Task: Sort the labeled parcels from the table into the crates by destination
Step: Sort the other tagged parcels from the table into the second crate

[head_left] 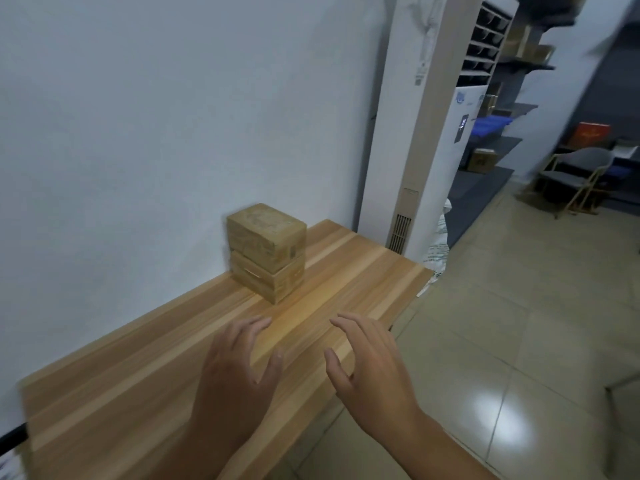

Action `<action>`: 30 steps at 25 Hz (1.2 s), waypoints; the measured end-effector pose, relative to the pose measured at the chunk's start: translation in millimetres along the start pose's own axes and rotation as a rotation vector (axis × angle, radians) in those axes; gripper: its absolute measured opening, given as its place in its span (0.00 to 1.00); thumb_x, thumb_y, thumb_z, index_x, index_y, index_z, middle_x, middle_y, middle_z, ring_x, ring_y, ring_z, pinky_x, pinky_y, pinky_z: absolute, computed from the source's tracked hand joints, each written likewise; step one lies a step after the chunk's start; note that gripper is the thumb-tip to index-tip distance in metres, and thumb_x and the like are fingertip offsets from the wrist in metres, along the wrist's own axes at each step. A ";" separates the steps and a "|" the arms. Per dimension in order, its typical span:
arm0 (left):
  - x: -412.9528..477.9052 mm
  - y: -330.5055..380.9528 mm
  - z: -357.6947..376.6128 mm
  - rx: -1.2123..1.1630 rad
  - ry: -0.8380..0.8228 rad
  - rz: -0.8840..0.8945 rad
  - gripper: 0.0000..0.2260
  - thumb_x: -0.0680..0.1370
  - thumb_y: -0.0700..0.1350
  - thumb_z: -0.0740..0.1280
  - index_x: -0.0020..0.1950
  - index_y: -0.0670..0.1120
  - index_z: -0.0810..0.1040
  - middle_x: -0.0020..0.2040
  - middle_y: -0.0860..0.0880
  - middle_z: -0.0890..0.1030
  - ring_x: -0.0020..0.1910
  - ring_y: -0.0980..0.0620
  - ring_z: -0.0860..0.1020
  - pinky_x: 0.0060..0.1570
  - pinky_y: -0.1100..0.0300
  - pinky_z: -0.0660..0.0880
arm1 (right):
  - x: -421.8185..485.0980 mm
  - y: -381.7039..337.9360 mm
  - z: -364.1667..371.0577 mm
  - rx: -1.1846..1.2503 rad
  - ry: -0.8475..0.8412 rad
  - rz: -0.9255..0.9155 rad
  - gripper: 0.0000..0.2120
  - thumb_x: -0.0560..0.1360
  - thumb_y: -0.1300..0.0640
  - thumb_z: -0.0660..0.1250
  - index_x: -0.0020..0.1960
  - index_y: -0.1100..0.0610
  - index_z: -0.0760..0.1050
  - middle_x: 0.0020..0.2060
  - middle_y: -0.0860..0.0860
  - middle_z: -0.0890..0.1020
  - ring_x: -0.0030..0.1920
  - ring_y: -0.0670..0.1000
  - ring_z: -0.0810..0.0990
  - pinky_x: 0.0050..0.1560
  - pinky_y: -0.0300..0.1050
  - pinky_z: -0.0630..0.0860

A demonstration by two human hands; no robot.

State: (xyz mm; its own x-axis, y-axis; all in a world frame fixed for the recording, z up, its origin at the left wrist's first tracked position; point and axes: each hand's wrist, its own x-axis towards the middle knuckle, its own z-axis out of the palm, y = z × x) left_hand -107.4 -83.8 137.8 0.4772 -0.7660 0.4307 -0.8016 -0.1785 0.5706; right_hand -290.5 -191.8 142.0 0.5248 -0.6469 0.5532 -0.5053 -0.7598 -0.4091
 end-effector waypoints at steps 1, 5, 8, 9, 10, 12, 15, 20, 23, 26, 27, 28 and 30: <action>8.0 6.2 11.4 0.002 -0.009 -0.009 0.18 0.77 0.55 0.67 0.66 0.53 0.76 0.64 0.58 0.75 0.64 0.56 0.72 0.65 0.52 0.71 | 7.1 14.7 -2.1 -0.001 -0.007 -0.002 0.18 0.76 0.51 0.71 0.65 0.53 0.78 0.61 0.46 0.80 0.62 0.48 0.78 0.66 0.39 0.68; 41.3 14.9 50.6 0.010 -0.021 -0.028 0.17 0.77 0.52 0.70 0.65 0.53 0.76 0.63 0.58 0.75 0.63 0.55 0.72 0.64 0.51 0.72 | 37.4 59.8 4.3 0.015 -0.047 -0.004 0.18 0.77 0.49 0.69 0.66 0.53 0.77 0.61 0.45 0.79 0.62 0.46 0.76 0.66 0.41 0.70; 74.4 6.3 79.2 0.012 -0.016 -0.041 0.18 0.76 0.54 0.68 0.65 0.52 0.77 0.63 0.57 0.76 0.63 0.54 0.73 0.64 0.53 0.71 | 69.4 87.9 22.4 0.023 -0.096 -0.010 0.19 0.78 0.49 0.68 0.67 0.52 0.76 0.62 0.45 0.78 0.64 0.46 0.76 0.68 0.42 0.69; 86.5 1.7 88.0 0.004 -0.008 -0.050 0.19 0.75 0.56 0.66 0.65 0.52 0.78 0.63 0.56 0.76 0.63 0.54 0.73 0.64 0.54 0.70 | 81.0 96.7 29.5 0.022 -0.113 -0.018 0.19 0.78 0.49 0.68 0.67 0.52 0.76 0.62 0.45 0.78 0.64 0.47 0.76 0.68 0.43 0.70; 100.0 -2.8 96.4 -0.007 0.004 -0.051 0.20 0.75 0.57 0.64 0.64 0.52 0.78 0.63 0.57 0.76 0.63 0.54 0.73 0.64 0.55 0.69 | 93.7 104.9 36.0 0.018 -0.122 -0.033 0.19 0.78 0.49 0.68 0.67 0.53 0.76 0.62 0.45 0.78 0.64 0.47 0.76 0.67 0.44 0.71; 130.2 -12.1 112.7 -0.039 0.025 -0.054 0.22 0.74 0.59 0.61 0.64 0.51 0.79 0.62 0.56 0.76 0.62 0.55 0.73 0.63 0.56 0.69 | 122.2 121.4 48.6 0.001 -0.132 -0.060 0.19 0.77 0.49 0.68 0.67 0.53 0.77 0.62 0.46 0.79 0.63 0.48 0.77 0.65 0.45 0.73; 179.9 -27.5 134.7 -0.089 0.063 -0.102 0.22 0.74 0.58 0.62 0.63 0.50 0.80 0.61 0.55 0.77 0.62 0.53 0.75 0.63 0.55 0.70 | 170.0 143.5 67.5 -0.009 -0.156 -0.083 0.19 0.77 0.49 0.69 0.66 0.53 0.77 0.61 0.46 0.79 0.62 0.48 0.78 0.64 0.46 0.75; 244.3 -58.3 160.8 -0.059 0.035 -0.167 0.20 0.75 0.55 0.65 0.64 0.51 0.78 0.62 0.55 0.76 0.63 0.53 0.73 0.64 0.54 0.71 | 235.2 171.5 110.1 0.009 -0.185 -0.106 0.19 0.77 0.49 0.68 0.66 0.52 0.77 0.60 0.45 0.80 0.61 0.47 0.77 0.64 0.44 0.74; 266.9 -80.2 172.7 -0.035 0.053 -0.245 0.17 0.77 0.51 0.69 0.66 0.51 0.77 0.64 0.56 0.75 0.64 0.52 0.74 0.64 0.50 0.73 | 266.2 185.3 144.3 0.032 -0.245 -0.125 0.18 0.76 0.48 0.68 0.66 0.49 0.76 0.60 0.43 0.79 0.60 0.44 0.77 0.63 0.41 0.73; 282.7 -102.0 183.0 0.003 0.048 -0.359 0.20 0.77 0.54 0.69 0.69 0.56 0.73 0.66 0.60 0.71 0.64 0.55 0.72 0.62 0.52 0.73 | 295.5 200.0 183.5 0.066 -0.336 -0.151 0.18 0.77 0.47 0.67 0.65 0.49 0.76 0.60 0.43 0.79 0.61 0.46 0.77 0.64 0.45 0.74; 286.0 -107.3 186.5 0.017 0.038 -0.403 0.21 0.78 0.57 0.67 0.70 0.58 0.71 0.67 0.61 0.70 0.65 0.56 0.71 0.63 0.52 0.72 | 304.1 205.3 194.3 0.087 -0.360 -0.152 0.19 0.77 0.46 0.66 0.66 0.48 0.75 0.61 0.44 0.78 0.62 0.47 0.77 0.64 0.45 0.74; 291.8 -114.6 192.2 0.031 0.045 -0.458 0.22 0.78 0.58 0.66 0.71 0.59 0.69 0.68 0.61 0.69 0.66 0.56 0.70 0.64 0.52 0.72 | 317.2 212.5 209.4 0.123 -0.393 -0.148 0.20 0.77 0.45 0.65 0.67 0.48 0.73 0.62 0.44 0.77 0.63 0.47 0.76 0.64 0.45 0.74; 304.1 -122.3 202.7 0.024 0.072 -0.565 0.26 0.77 0.61 0.66 0.73 0.60 0.64 0.69 0.60 0.68 0.69 0.56 0.68 0.66 0.50 0.71 | 341.7 227.6 234.9 0.219 -0.436 -0.079 0.25 0.77 0.43 0.66 0.72 0.46 0.67 0.67 0.43 0.74 0.67 0.45 0.72 0.65 0.43 0.72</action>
State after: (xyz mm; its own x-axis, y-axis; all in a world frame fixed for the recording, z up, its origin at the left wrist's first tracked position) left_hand 62.7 -420.0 57.3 0.8568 -0.5037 0.1102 -0.4224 -0.5632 0.7102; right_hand -65.3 -601.1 67.5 0.8169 -0.5183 0.2529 -0.3214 -0.7732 -0.5466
